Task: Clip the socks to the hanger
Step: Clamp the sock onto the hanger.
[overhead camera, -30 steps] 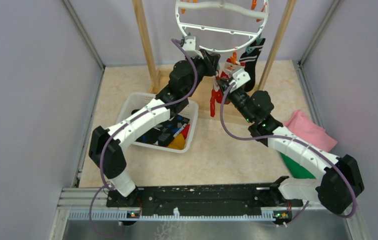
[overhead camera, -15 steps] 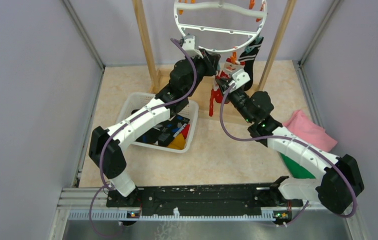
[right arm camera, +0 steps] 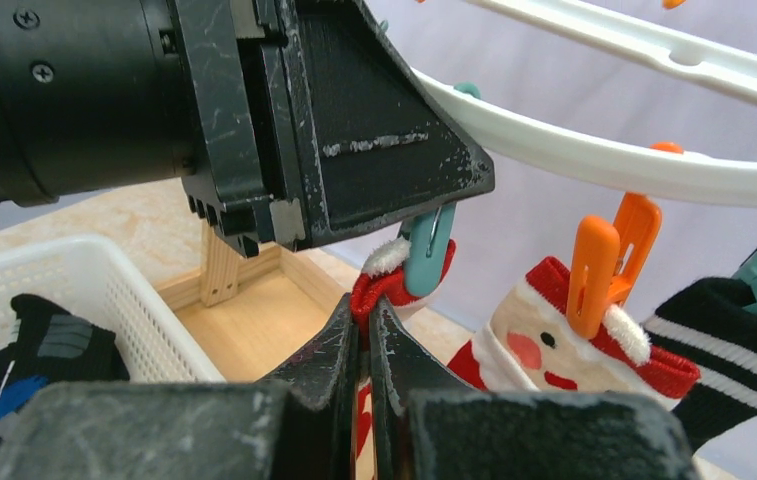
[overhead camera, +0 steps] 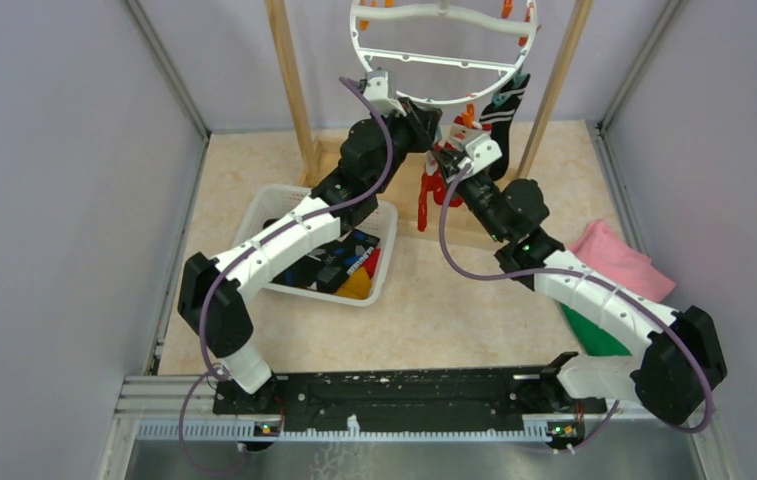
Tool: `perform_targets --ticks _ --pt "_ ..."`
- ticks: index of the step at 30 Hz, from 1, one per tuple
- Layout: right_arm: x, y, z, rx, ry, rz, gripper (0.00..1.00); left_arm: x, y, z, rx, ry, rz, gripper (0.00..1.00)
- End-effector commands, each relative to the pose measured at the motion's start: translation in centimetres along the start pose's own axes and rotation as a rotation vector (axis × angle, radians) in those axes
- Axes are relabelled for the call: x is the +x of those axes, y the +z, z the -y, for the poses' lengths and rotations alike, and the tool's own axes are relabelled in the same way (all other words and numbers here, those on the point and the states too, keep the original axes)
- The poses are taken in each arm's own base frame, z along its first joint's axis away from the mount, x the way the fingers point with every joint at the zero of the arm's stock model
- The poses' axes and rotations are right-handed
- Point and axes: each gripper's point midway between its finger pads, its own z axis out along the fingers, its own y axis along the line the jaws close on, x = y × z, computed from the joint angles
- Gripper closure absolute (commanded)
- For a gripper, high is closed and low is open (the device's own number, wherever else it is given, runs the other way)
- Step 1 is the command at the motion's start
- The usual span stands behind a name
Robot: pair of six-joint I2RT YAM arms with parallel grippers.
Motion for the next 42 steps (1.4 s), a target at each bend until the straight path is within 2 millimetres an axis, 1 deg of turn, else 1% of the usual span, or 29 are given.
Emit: perform_targets --ticks 1,4,11,18,25,30,36,38,42 --pt "-4.7 0.9 0.8 0.027 -0.007 0.125 1.0 -2.3 -0.3 0.2 -0.031 -0.044 0.047 1.0" --pt "-4.9 1.0 0.8 0.028 -0.014 0.131 1.0 -2.3 -0.4 0.2 -0.029 -0.047 0.046 1.0" --pt "-4.6 1.0 1.6 0.06 -0.07 0.114 1.0 -2.1 -0.5 0.0 -0.034 -0.047 0.041 1.0" --pt "-5.8 0.8 2.0 0.066 -0.167 0.158 1.0 -2.0 -0.6 -0.1 -0.039 -0.051 0.035 1.0" --pt "-6.7 0.7 2.0 0.064 -0.196 0.194 1.0 -1.7 -0.5 0.0 -0.033 -0.057 0.027 1.0" --pt "-5.5 0.7 2.0 0.065 -0.179 0.151 1.0 -1.8 -0.5 0.1 -0.035 -0.061 0.029 1.0" --pt "-4.5 0.4 1.5 0.044 -0.157 0.115 1.0 -2.1 -0.7 0.1 -0.035 -0.068 0.032 0.8" --pt "-4.2 0.3 1.5 0.041 -0.154 0.104 1.0 -2.2 -0.8 0.1 -0.036 -0.071 0.035 0.7" --pt "-3.6 0.0 1.3 0.032 -0.148 0.085 1.0 -2.3 -0.9 0.1 -0.035 -0.073 0.039 0.58"
